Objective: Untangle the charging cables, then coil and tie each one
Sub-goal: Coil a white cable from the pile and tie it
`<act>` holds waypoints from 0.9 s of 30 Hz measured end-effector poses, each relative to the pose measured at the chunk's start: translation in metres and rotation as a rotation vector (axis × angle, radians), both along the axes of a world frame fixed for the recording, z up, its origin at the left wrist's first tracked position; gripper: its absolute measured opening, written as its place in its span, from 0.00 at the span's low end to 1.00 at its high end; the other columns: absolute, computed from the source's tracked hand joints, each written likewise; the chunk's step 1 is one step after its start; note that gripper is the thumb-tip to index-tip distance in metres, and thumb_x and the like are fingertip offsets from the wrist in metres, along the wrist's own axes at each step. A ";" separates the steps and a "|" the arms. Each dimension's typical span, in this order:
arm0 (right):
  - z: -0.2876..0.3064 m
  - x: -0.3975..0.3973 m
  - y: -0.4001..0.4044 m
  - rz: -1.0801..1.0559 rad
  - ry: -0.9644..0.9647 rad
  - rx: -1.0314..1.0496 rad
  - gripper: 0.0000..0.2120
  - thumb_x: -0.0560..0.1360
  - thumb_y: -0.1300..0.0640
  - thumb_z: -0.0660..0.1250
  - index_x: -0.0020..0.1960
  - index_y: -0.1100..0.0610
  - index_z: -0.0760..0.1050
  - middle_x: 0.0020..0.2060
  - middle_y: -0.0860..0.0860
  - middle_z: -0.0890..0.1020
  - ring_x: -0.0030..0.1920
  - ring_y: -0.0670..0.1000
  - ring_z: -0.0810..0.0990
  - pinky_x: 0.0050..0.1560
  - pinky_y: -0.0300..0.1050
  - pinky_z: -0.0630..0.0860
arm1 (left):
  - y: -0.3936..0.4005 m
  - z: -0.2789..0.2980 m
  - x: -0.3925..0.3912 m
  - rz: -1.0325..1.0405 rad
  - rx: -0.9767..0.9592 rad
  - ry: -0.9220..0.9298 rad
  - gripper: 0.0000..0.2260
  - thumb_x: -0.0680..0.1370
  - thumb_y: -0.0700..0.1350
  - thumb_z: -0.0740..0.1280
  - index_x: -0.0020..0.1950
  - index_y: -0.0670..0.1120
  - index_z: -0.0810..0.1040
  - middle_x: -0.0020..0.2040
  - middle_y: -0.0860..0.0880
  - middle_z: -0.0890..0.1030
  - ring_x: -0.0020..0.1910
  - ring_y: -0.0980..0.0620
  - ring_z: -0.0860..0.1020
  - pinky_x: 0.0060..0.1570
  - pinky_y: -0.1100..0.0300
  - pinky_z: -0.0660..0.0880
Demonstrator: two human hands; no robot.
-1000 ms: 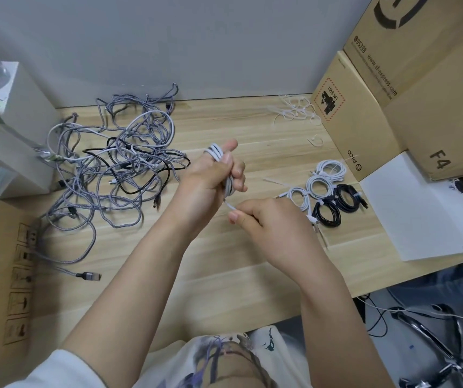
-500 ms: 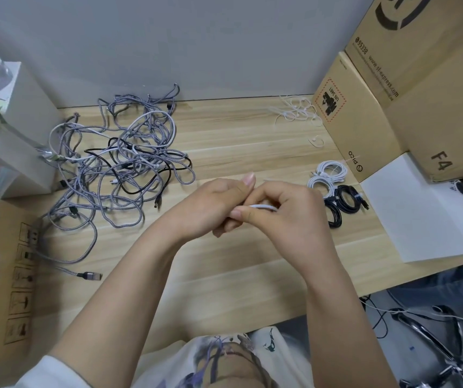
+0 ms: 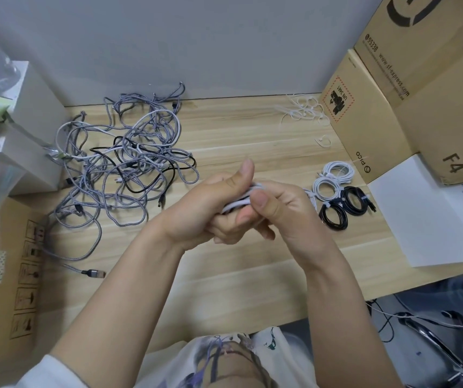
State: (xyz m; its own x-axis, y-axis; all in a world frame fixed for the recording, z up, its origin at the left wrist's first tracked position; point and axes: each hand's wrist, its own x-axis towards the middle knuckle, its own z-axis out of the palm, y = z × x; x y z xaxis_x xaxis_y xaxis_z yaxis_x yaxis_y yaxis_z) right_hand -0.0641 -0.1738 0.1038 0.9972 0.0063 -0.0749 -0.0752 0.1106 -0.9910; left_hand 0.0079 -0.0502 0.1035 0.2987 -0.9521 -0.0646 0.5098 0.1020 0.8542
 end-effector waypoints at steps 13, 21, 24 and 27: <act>-0.006 0.031 -0.020 -0.410 -0.085 -0.316 0.20 0.67 0.38 0.66 0.22 0.48 0.73 0.21 0.50 0.72 0.22 0.60 0.77 0.22 0.38 0.65 | -0.063 0.006 -0.012 0.818 0.293 0.027 0.30 0.82 0.46 0.52 0.18 0.49 0.62 0.15 0.50 0.58 0.11 0.53 0.59 0.18 0.70 0.56; -0.025 0.062 -0.044 -0.552 -0.249 -0.690 0.32 0.70 0.36 0.62 0.23 0.63 0.68 0.21 0.55 0.69 0.26 0.58 0.69 0.28 0.54 0.68 | -0.096 -0.004 0.005 1.093 0.277 -0.136 0.29 0.83 0.46 0.53 0.21 0.49 0.70 0.19 0.53 0.66 0.19 0.56 0.64 0.21 0.67 0.61; -0.030 0.075 -0.071 -0.444 -0.249 -0.631 0.29 0.70 0.36 0.63 0.24 0.59 0.75 0.22 0.56 0.74 0.28 0.58 0.74 0.34 0.55 0.71 | -0.098 -0.010 0.031 0.844 0.294 -0.182 0.25 0.82 0.48 0.56 0.27 0.39 0.68 0.22 0.48 0.67 0.22 0.54 0.68 0.26 0.66 0.67; -0.026 0.092 -0.102 -0.217 -0.227 -0.692 0.25 0.67 0.31 0.61 0.22 0.48 0.74 0.22 0.49 0.74 0.27 0.50 0.74 0.33 0.53 0.71 | -0.097 -0.019 0.056 0.461 0.300 -0.160 0.27 0.80 0.55 0.56 0.26 0.41 0.74 0.28 0.41 0.69 0.33 0.48 0.73 0.38 0.65 0.73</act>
State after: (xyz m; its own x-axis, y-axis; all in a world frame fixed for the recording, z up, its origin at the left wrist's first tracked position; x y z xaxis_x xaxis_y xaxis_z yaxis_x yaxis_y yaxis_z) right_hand 0.0278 -0.2758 0.0773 0.9622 -0.1653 0.2166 0.0914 -0.5530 -0.8281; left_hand 0.0635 -0.1468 0.0844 0.7073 -0.6681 -0.2313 0.3317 0.0247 0.9431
